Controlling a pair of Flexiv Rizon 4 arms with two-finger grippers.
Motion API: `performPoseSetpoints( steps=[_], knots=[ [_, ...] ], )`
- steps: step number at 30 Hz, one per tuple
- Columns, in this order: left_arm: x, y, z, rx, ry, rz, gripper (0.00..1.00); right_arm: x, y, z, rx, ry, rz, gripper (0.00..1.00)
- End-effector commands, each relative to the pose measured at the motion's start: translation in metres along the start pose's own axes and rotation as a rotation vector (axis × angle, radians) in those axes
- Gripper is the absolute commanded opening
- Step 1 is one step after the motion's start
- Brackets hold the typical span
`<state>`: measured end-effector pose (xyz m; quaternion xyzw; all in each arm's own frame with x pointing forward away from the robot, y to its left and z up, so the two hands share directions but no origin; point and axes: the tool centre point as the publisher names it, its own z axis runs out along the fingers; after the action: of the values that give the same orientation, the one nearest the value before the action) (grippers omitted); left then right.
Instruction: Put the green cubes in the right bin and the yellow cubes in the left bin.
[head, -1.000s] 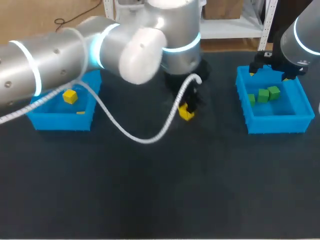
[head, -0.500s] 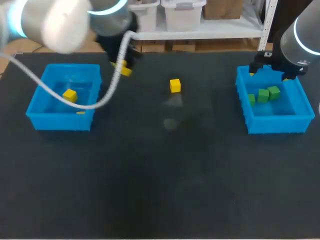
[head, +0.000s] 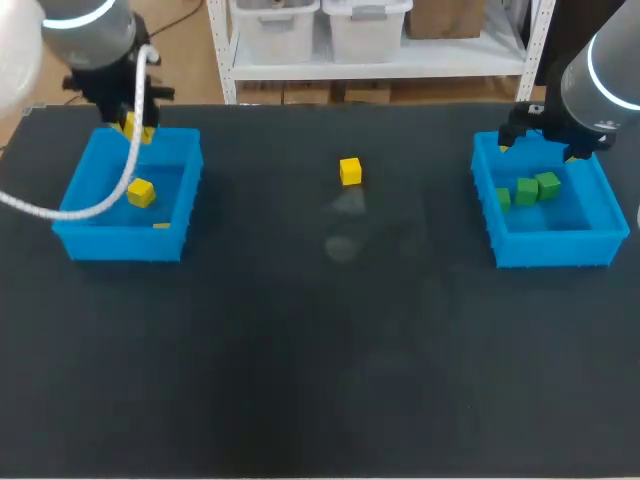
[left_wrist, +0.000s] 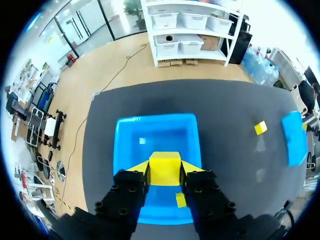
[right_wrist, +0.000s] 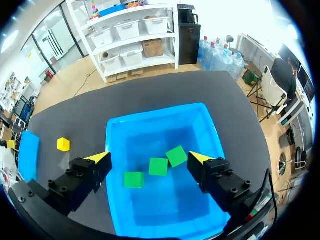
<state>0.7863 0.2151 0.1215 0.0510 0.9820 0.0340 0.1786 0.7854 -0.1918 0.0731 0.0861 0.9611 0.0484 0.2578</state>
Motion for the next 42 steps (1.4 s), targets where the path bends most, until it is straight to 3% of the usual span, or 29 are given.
performPoseSetpoints(
  steps=[1, 2, 4, 5, 11, 18, 22, 26, 32, 42],
  knots=[
    [0.017, -0.001, 0.009, 0.006, -0.188, -0.004, 0.00, 0.002, -0.001, -0.001, 0.001, -0.008, 0.001, 1.00],
    [0.019, -0.001, 0.013, 0.003, -0.180, -0.001, 0.02, 0.002, -0.001, -0.001, 0.001, -0.008, 0.001, 1.00],
    [0.020, -0.002, 0.015, 0.006, -0.171, 0.002, 0.35, 0.002, -0.001, -0.001, 0.001, -0.008, 0.001, 1.00],
    [0.021, -0.003, 0.015, 0.004, -0.173, 0.005, 1.00, 0.002, -0.001, -0.001, 0.001, -0.008, 0.001, 1.00],
    [0.008, -0.021, -0.001, 0.028, -0.231, 0.046, 1.00, 0.002, -0.001, -0.001, 0.001, -0.008, 0.001, 1.00],
    [-0.008, -0.088, -0.012, 0.211, -0.222, 0.166, 1.00, 0.002, -0.001, -0.001, 0.001, -0.008, 0.001, 1.00],
    [-0.015, -0.131, -0.005, 0.337, -0.172, 0.148, 1.00, 0.002, -0.001, -0.001, 0.001, -0.008, 0.001, 1.00],
    [-0.016, -0.170, 0.009, 0.357, -0.114, 0.217, 1.00, 0.002, -0.001, -0.001, 0.001, -0.008, 0.001, 1.00],
    [-0.013, -0.215, 0.030, 0.344, -0.021, 0.321, 1.00, 0.002, -0.001, -0.001, 0.001, -0.008, 0.001, 1.00],
    [-0.013, -0.271, 0.057, 0.332, 0.062, 0.453, 1.00, 0.002, -0.001, -0.001, 0.001, -0.008, 0.001, 1.00]
  ],
)
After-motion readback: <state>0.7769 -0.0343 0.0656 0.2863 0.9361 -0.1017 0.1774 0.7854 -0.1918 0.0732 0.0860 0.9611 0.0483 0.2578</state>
